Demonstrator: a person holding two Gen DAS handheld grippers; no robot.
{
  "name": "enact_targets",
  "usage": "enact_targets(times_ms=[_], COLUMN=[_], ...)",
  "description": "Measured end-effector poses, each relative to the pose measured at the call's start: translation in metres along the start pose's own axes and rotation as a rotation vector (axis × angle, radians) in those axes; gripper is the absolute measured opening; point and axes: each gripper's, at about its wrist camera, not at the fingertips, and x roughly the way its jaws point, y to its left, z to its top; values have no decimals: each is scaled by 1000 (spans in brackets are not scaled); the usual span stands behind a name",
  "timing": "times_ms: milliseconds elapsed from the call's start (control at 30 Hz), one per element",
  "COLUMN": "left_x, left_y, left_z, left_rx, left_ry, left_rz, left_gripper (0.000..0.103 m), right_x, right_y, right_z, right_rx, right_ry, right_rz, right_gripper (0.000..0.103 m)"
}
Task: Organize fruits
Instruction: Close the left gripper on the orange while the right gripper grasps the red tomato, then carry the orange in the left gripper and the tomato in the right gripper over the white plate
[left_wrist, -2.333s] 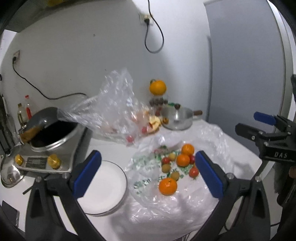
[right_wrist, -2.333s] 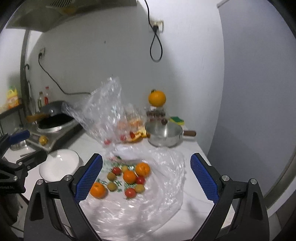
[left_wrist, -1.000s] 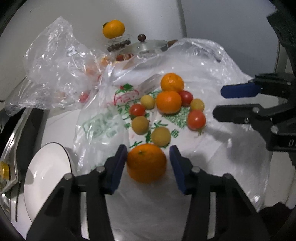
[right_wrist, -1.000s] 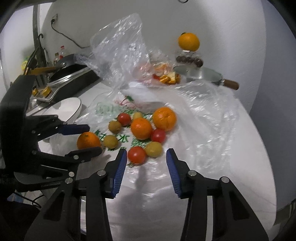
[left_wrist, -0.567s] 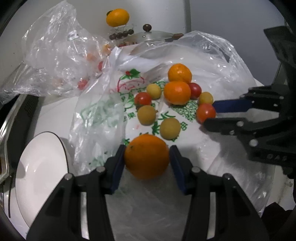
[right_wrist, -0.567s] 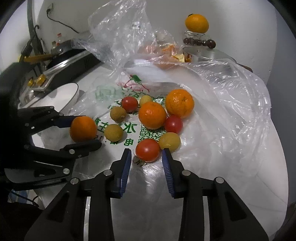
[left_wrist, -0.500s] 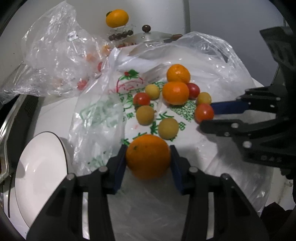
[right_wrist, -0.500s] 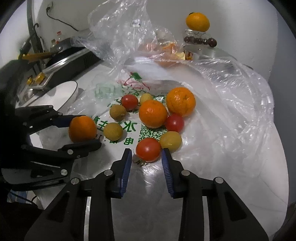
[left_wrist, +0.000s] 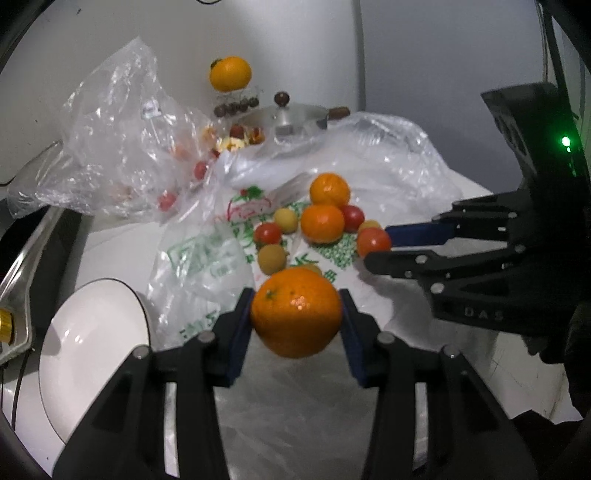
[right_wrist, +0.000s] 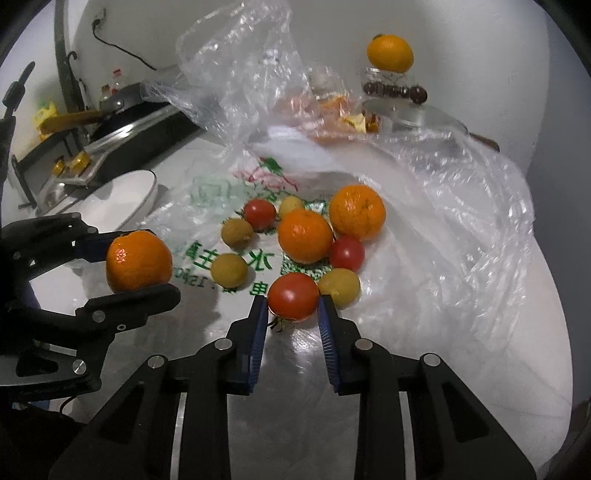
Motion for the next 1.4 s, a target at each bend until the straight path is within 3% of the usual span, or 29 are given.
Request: enact_targets(times_ms=[500, 1400], left_x=[-44, -96], left_y=[14, 106], left_z=[-4, -43], left_rx=[-52, -228], left_ry=[-80, -149], left_rz=[4, 147], left_gripper=[45, 45], right_x=[-31, -35], right_y=[25, 109], right_z=[13, 56], right_rx=[-40, -158], right_ry=[-62, -123], right_rz=[-14, 9], right_gripper=[30, 30])
